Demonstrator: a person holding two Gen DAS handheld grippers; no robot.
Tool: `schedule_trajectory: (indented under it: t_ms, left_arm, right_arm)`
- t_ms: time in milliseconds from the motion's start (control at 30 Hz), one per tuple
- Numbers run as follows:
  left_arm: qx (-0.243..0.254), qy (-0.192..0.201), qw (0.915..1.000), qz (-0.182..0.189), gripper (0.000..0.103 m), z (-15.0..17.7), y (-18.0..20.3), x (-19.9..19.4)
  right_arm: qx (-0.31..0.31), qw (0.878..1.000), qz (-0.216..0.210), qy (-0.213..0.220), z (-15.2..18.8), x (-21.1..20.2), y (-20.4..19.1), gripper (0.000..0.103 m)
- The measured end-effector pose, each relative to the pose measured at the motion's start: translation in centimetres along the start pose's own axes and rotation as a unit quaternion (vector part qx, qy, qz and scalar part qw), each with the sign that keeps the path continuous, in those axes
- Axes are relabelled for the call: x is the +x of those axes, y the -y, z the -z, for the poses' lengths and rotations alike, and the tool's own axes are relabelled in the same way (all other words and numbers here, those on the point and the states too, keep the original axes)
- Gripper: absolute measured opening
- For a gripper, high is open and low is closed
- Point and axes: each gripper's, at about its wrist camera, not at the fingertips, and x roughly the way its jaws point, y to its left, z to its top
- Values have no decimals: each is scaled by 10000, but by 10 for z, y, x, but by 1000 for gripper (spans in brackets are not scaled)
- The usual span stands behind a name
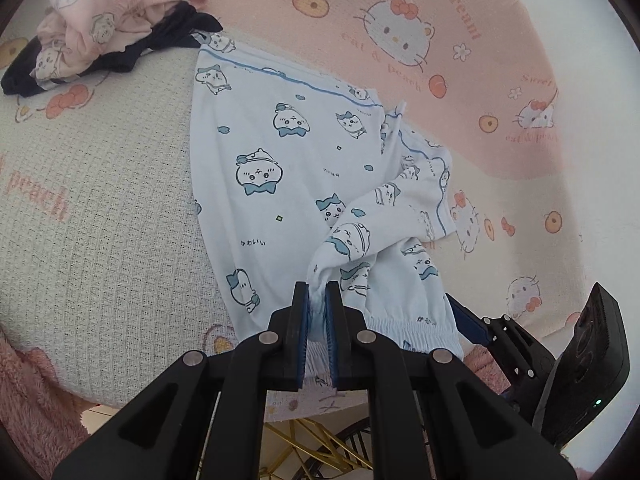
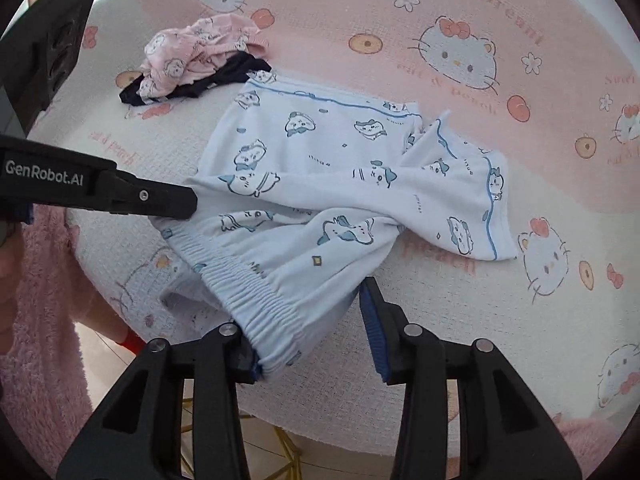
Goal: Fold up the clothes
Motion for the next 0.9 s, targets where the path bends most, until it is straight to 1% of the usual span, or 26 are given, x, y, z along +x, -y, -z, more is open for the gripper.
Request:
schedule_trajectory:
  t_ms: [67, 167, 200, 267, 300, 367, 433, 467, 567, 667, 767, 867, 900]
  left_arm:
    - [-67, -56, 10000, 37, 9, 1, -2, 4]
    - [-84, -85, 9999, 67, 9, 5, -2, 4]
    - [-84, -72, 9999, 59, 9, 5, -3, 3]
    - [-97, -21, 9999, 21, 9, 5, -4, -2]
    - [-110, 13, 9999, 0, 9, 5, -5, -5]
    - [-123, 55, 9999, -24, 8, 6, -8, -10]
    - [-181, 23, 9998, -40, 8, 7, -11, -12]
    - [-198, -5, 9998, -40, 8, 8, -12, -12]
    - [-172, -56, 9997, -146, 8, 13, -12, -14]
    - [-138, -171, 9992, -333, 8, 21, -12, -12]
    - [-170, -387, 9976, -547, 8, 30, -17, -3]
    - [-218, -826, 9932, -792, 8, 38, -29, 23]
    - [-292, -876, 9925, -798, 9, 39, -33, 27]
  right_arm:
    - [242, 9994, -218, 95, -5, -3, 6, 40]
    - [512, 9949, -872, -17, -11, 1, 12, 40]
    - [709, 9905, -1174, -24, -11, 2, 15, 40]
    - [1152, 9767, -1811, -21, -11, 2, 24, 40]
    - [1421, 9704, -1950, 38, -11, 4, 30, 40]
    - [1852, 9643, -1888, 101, -11, 9, 43, 41]
    - [2015, 9611, -1887, 82, -11, 16, 49, 41]
    - [2025, 9623, -1814, -13, -11, 22, 49, 41]
    - [1761, 9722, -1472, -465, -4, 46, 37, 41]
    - [1579, 9760, -1271, -792, 4, 66, 26, 41]
    - [1471, 9801, -1054, -819, 3, 75, 24, 41]
    - [1289, 9840, -850, -889, 3, 84, 22, 41]
    - [1152, 9865, -785, -858, 4, 84, 20, 41]
